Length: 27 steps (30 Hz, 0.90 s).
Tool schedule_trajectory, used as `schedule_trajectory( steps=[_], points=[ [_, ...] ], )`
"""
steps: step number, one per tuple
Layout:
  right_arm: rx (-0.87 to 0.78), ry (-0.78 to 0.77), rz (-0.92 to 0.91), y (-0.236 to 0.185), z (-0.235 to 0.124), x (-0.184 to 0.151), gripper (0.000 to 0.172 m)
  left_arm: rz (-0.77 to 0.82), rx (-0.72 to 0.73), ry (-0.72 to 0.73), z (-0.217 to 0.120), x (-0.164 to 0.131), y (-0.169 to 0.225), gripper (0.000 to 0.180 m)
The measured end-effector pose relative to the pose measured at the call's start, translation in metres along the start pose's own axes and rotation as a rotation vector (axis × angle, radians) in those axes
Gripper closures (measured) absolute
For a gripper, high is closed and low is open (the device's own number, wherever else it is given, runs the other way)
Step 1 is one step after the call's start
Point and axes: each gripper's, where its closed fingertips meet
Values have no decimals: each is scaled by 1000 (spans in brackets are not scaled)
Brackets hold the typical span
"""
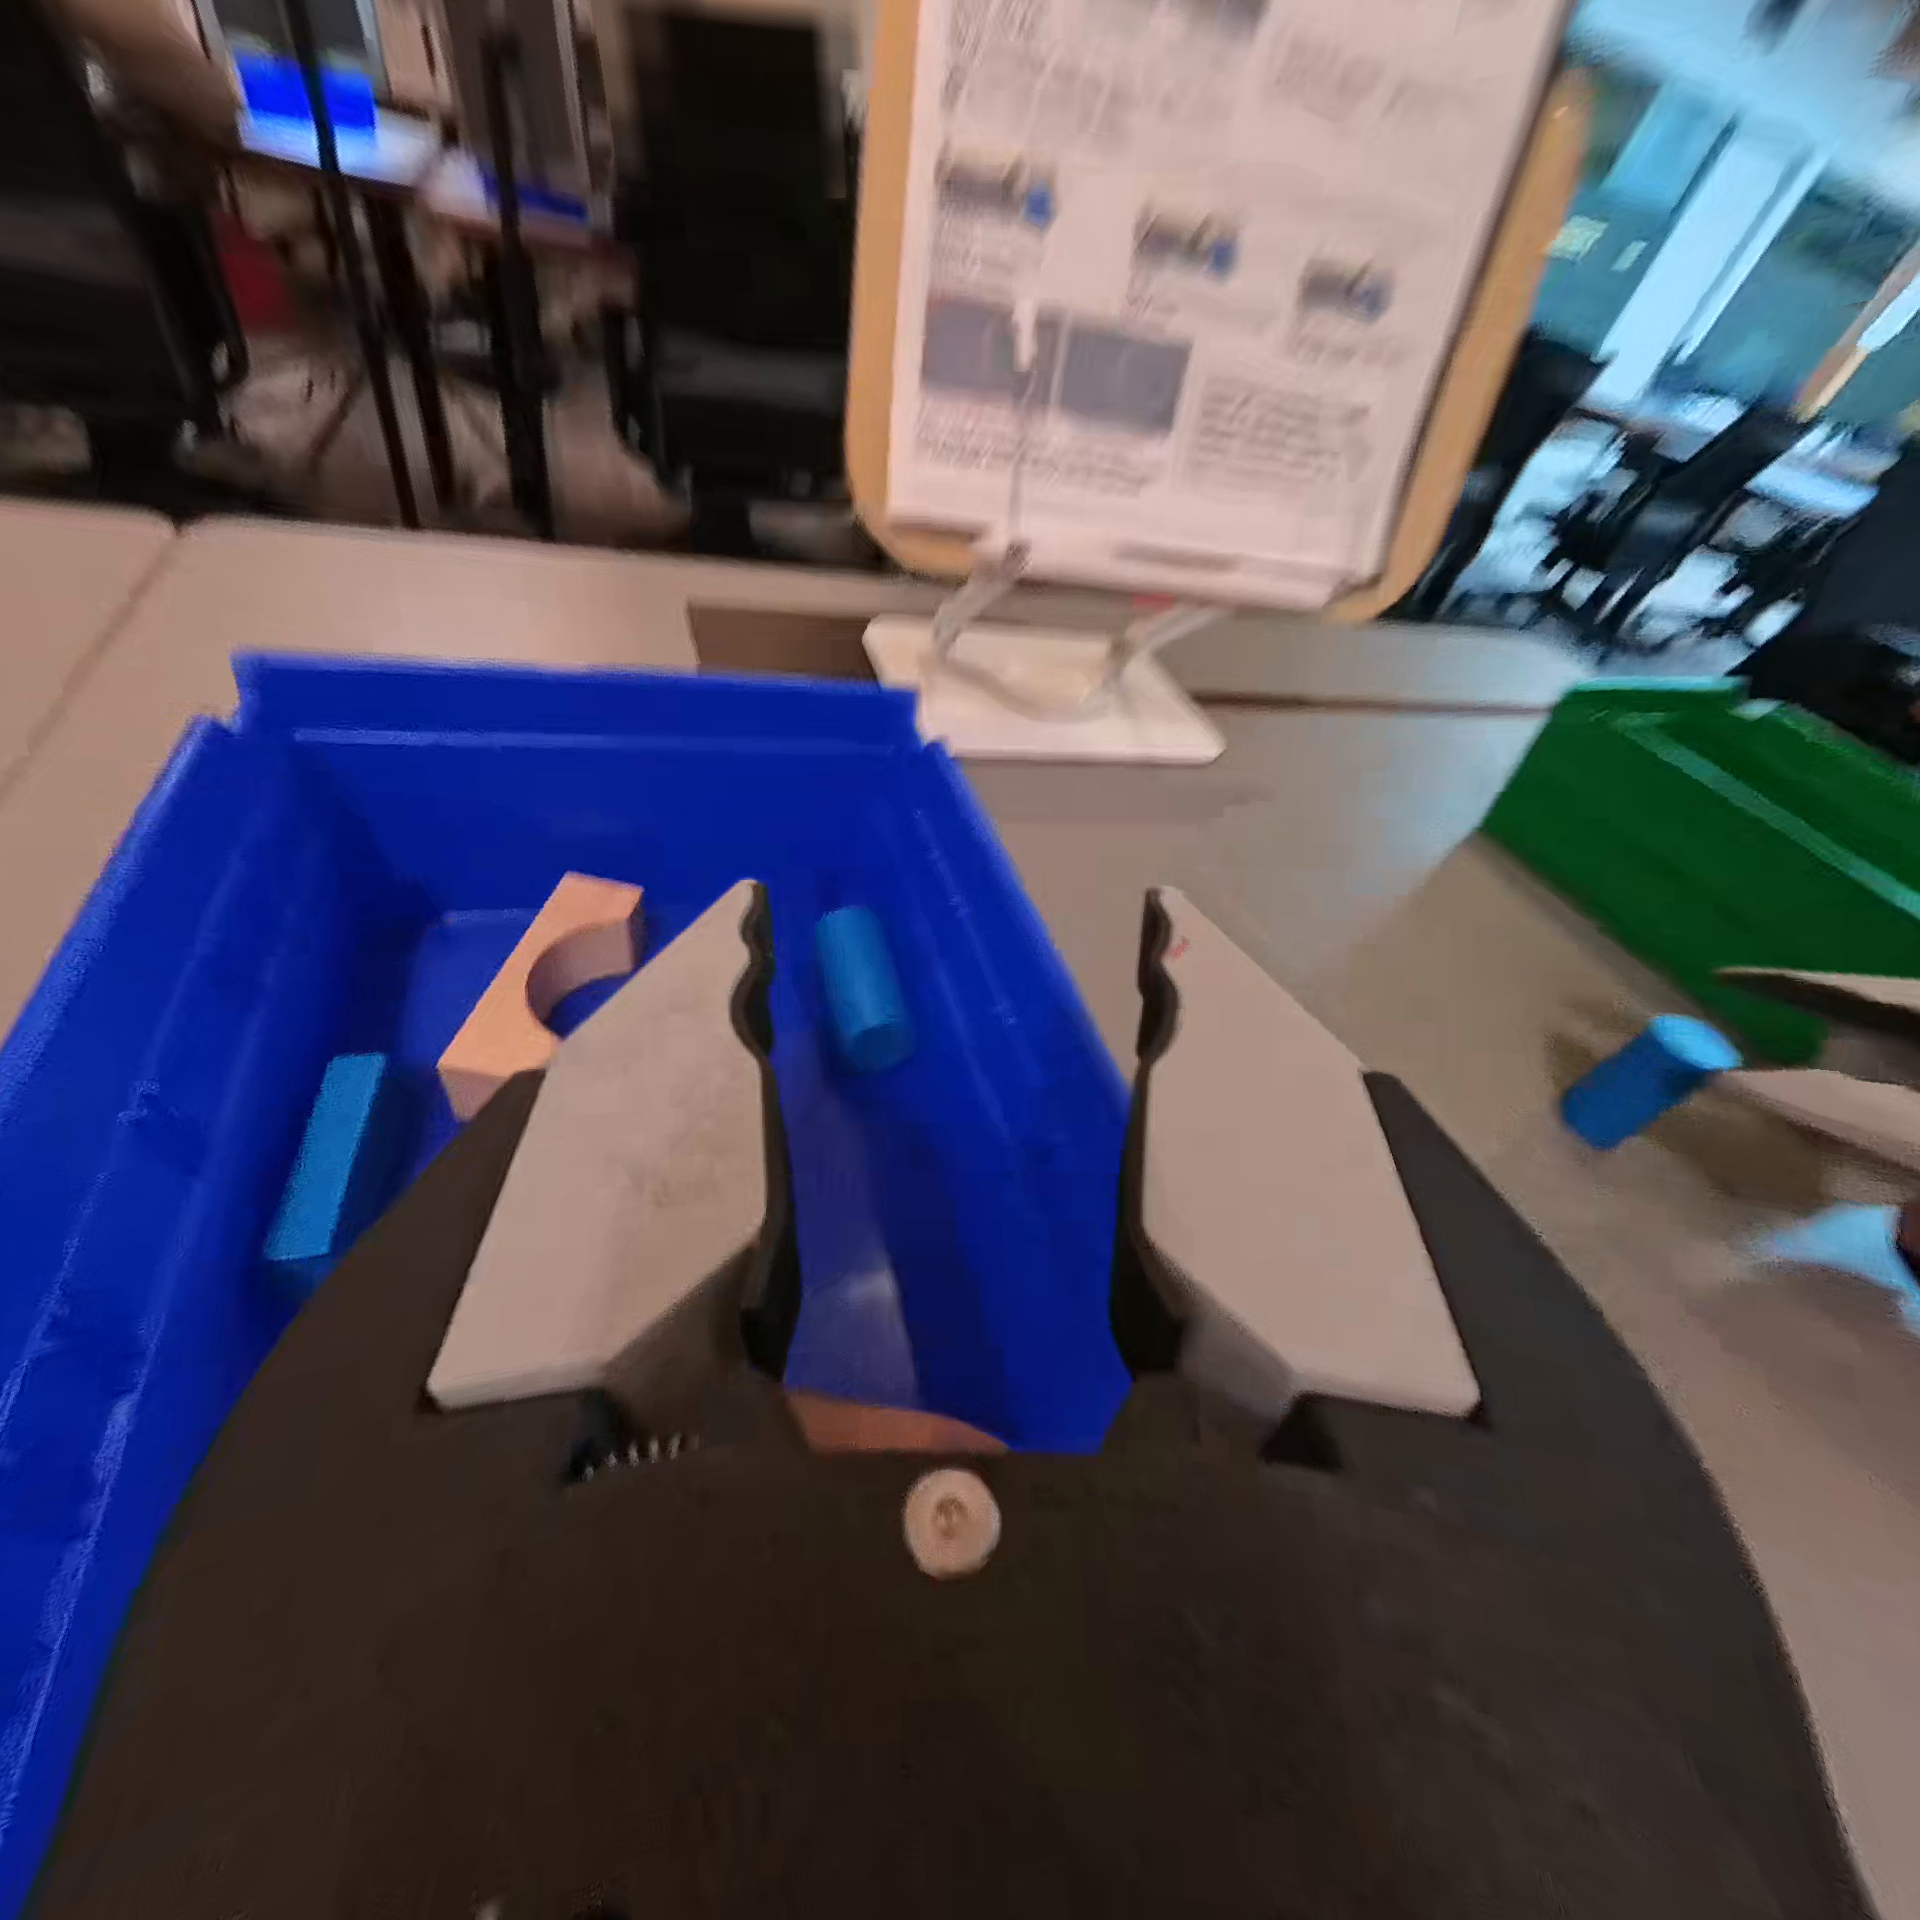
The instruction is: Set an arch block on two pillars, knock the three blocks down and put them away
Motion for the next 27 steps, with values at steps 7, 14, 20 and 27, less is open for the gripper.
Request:
schedule_trajectory(
  steps=[7, 14, 20, 27],
  points=[
    [9, 6, -41, -8, -1, 3, 122, -46, 107, -408, 88, -54, -34, 109],
    [21, 7, -45, -12, -1, 3, 122, 121, 256, -658, 119, -104, -57, 143],
    [26, 1, -61, -15, 0, 2, 123, 211, 285, -656, 109, -104, -79, 149],
    [19, -12, -61, -13, 1, 0, 124, 153, 224, -488, 74, -59, -85, 149]
  ],
)
Point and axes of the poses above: each gripper's, where its closed fingertips meet, z out along the fingers, x out of its top, y = z × x across the jaws, and after that the axes turned 3 degrees about -z, right-handed
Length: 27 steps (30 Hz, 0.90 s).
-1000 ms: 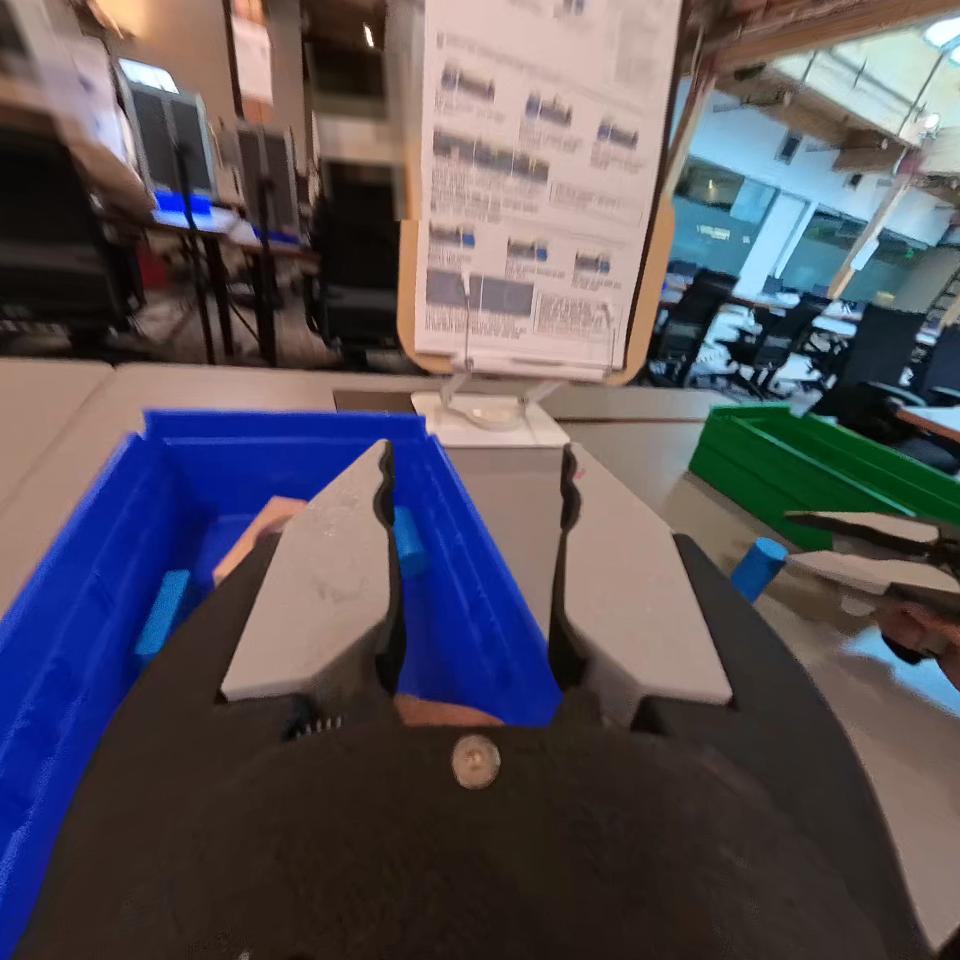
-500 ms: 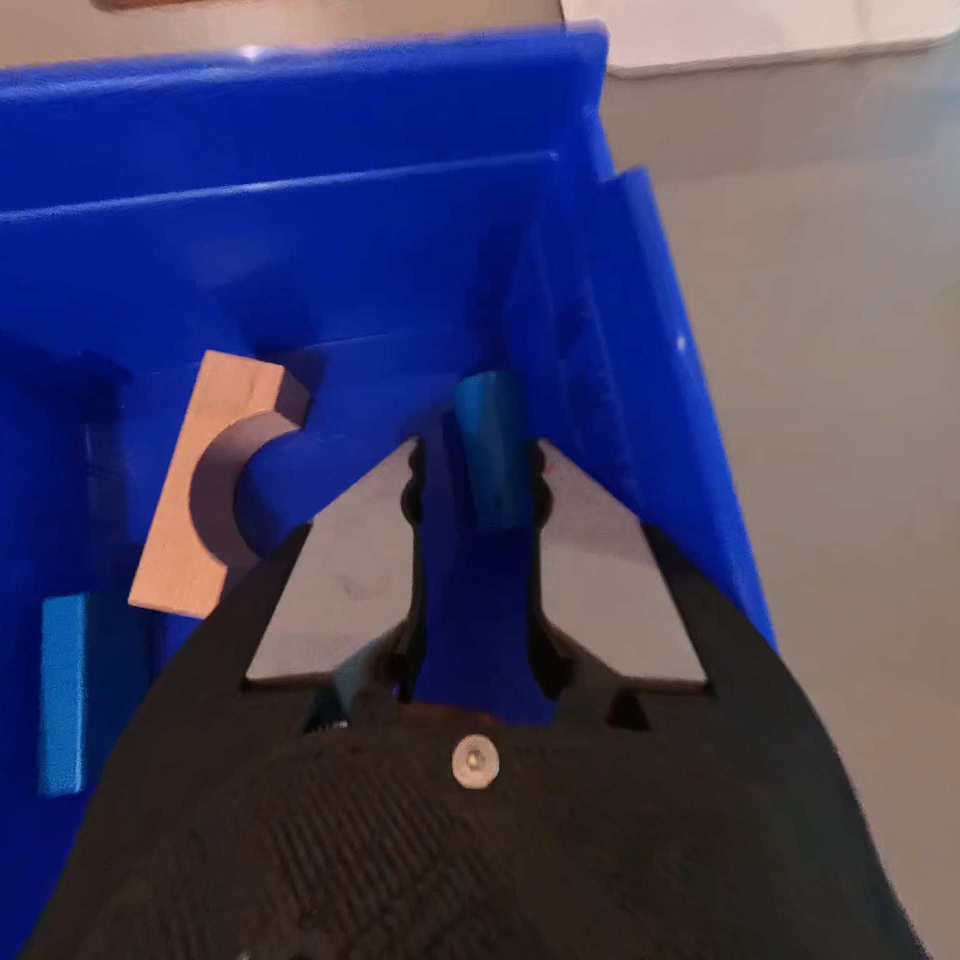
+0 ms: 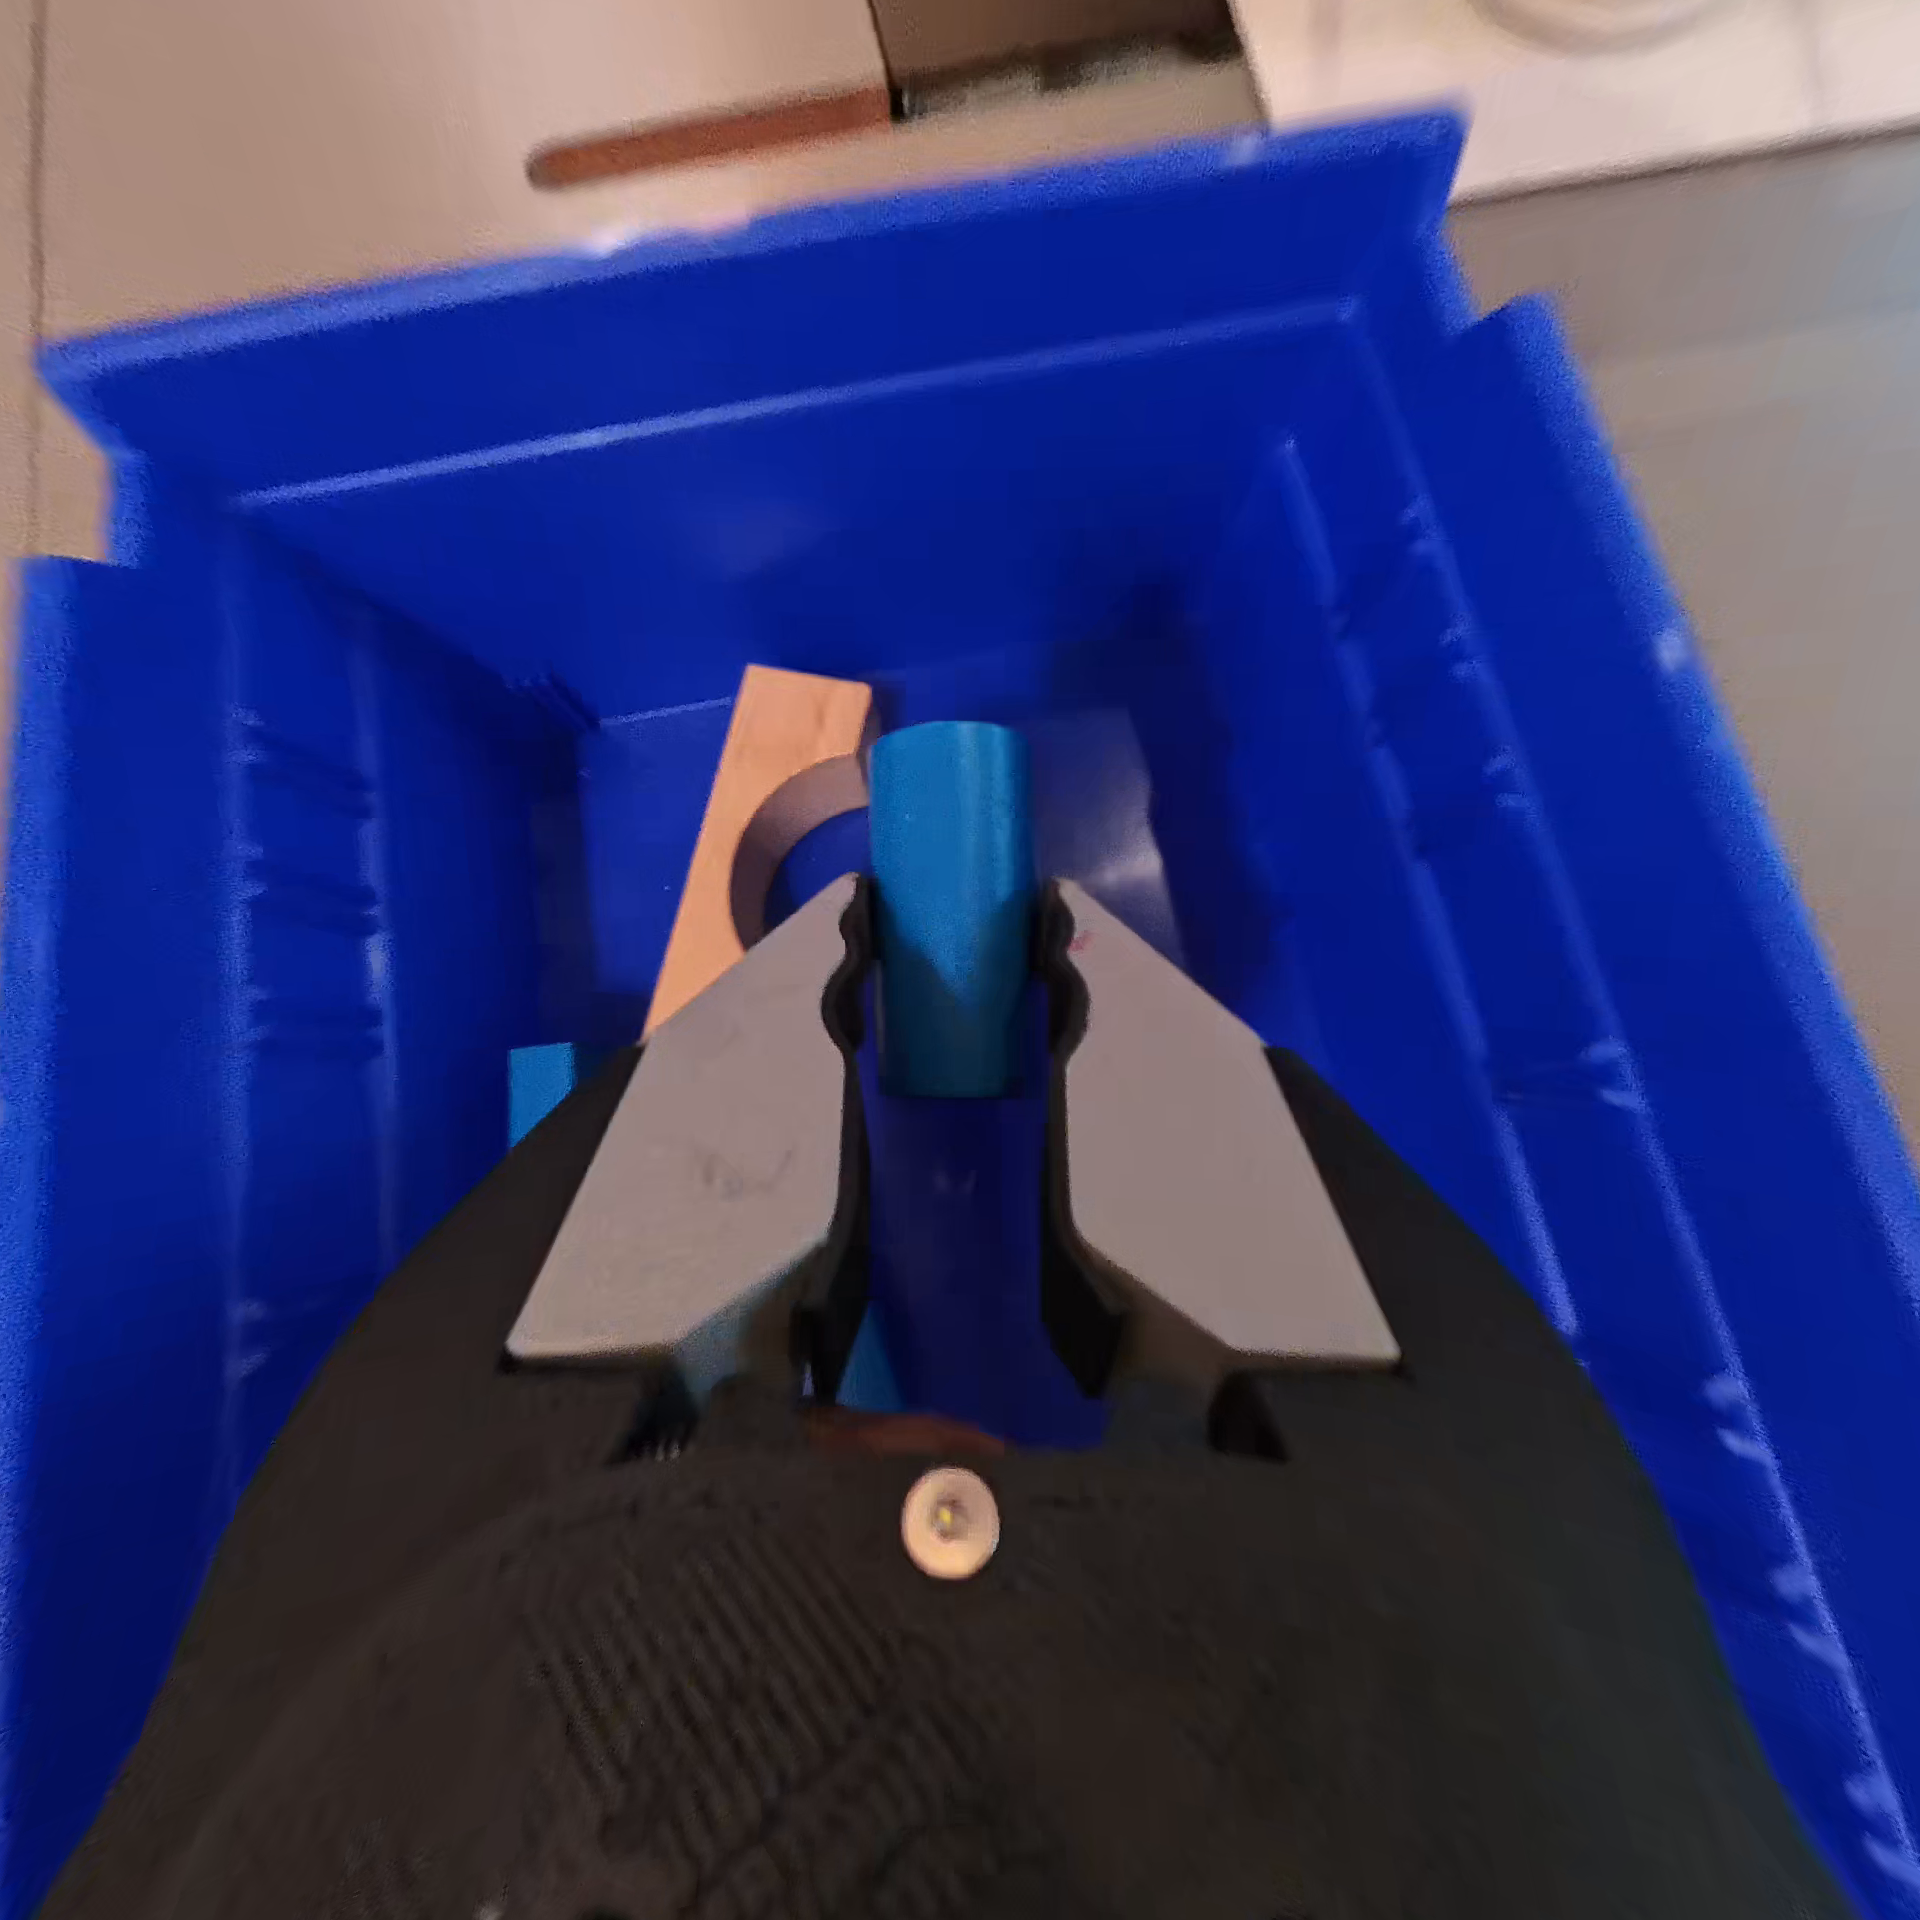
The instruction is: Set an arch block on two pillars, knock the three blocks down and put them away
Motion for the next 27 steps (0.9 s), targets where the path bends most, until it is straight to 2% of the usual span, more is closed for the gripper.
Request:
schedule_trajectory(
  steps=[5, 10, 13, 17, 19, 22, 25, 27],
  points=[
    [-17, -2, 18, 5, -1, -1, 124, 13, -138, 186, -48, 13, 19, 149],
    [-21, 24, 38, 8, -5, 3, 124, 104, -259, 384, -99, 16, 57, 150],
    [-38, 91, 10, 11, -13, 16, 125, 161, -365, 522, -142, 19, 103, 150],
    [-152, 241, -41, 30, -38, 43, 143, 349, -486, 688, -187, 10, 195, 151],
    [-119, 324, 10, 27, -51, 60, 140, 411, -542, 747, -193, -1, 242, 151],
    [140, 373, 141, -9, -62, 83, 135, 468, -554, 806, -176, -18, 294, 151],
    [400, 407, 285, -47, -76, 104, 128, 494, -554, 800, -150, -32, 328, 151],
    [458, 378, 354, -57, -75, 106, 127, 476, -562, 836, -145, -34, 340, 150]
  ],
)
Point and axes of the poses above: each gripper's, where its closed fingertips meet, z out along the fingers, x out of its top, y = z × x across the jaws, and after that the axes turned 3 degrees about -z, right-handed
